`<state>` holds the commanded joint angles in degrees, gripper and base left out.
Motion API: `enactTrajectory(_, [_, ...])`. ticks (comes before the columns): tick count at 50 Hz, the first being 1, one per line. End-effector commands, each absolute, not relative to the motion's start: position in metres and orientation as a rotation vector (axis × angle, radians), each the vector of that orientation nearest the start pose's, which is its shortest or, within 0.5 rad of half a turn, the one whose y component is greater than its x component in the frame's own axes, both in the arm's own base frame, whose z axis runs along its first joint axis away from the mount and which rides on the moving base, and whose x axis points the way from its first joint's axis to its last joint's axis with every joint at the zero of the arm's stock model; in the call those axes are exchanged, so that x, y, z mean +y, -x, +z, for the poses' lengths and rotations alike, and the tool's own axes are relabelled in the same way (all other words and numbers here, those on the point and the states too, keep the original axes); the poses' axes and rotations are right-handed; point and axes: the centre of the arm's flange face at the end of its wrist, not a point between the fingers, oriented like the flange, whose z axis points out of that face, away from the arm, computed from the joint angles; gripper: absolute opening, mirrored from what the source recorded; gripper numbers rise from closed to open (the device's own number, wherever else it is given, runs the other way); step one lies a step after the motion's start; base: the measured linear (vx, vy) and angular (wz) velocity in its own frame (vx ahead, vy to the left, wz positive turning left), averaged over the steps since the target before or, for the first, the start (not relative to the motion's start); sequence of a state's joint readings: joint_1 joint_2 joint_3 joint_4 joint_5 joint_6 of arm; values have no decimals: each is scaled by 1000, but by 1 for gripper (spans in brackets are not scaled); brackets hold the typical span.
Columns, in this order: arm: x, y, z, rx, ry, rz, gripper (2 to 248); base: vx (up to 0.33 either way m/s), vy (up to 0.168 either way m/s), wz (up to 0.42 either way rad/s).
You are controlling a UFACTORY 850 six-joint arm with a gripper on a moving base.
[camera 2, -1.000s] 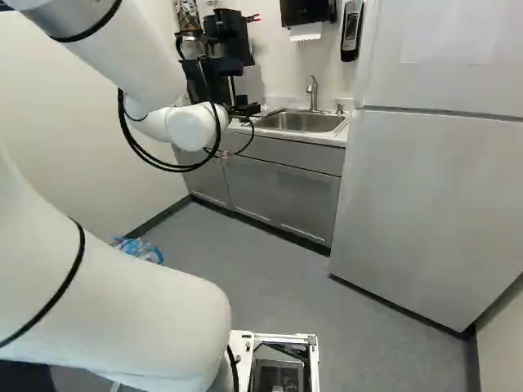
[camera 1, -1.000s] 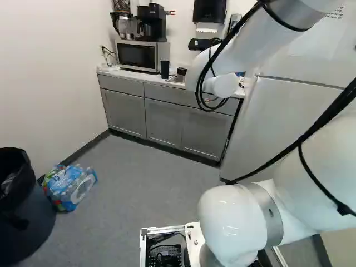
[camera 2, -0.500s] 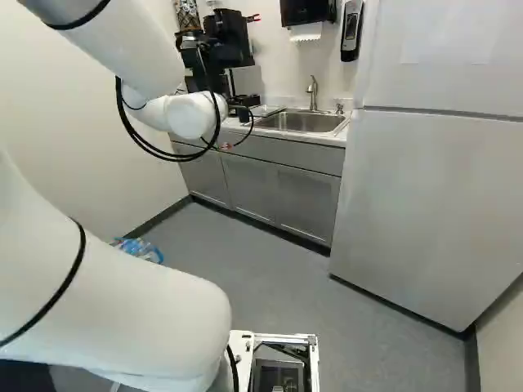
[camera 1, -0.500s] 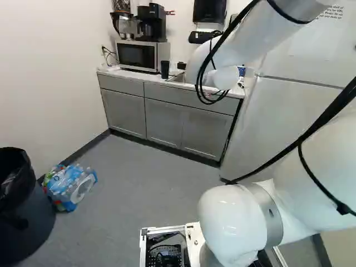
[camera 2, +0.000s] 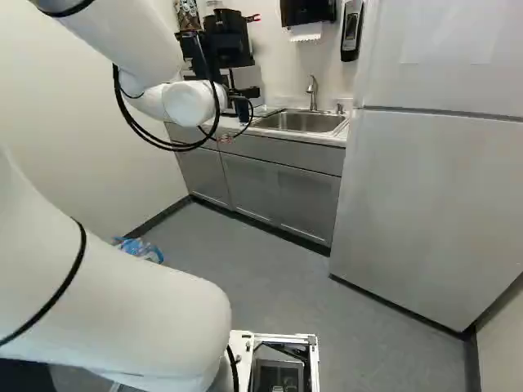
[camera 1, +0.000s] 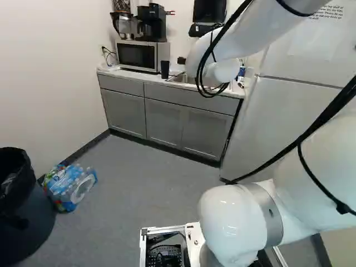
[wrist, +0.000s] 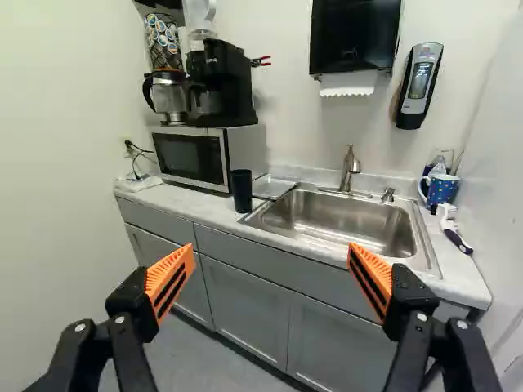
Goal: Rinse the cup and place it in the tray
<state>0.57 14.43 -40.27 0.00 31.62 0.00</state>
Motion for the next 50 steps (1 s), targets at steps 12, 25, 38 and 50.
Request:
enactTrajectory(12, [4, -430, 623, -11, 2286, -2145, 247, 0, 0, 0])
enactTrajectory(25, [4, -434, 635, -11, 2286, -2146, 247, 0, 0, 0])
enactTrajectory(38, [4, -438, 647, -11, 2285, -2146, 247, 0, 0, 0])
enactTrajectory(50, [4, -441, 659, -11, 2285, -2146, 247, 0, 0, 0])
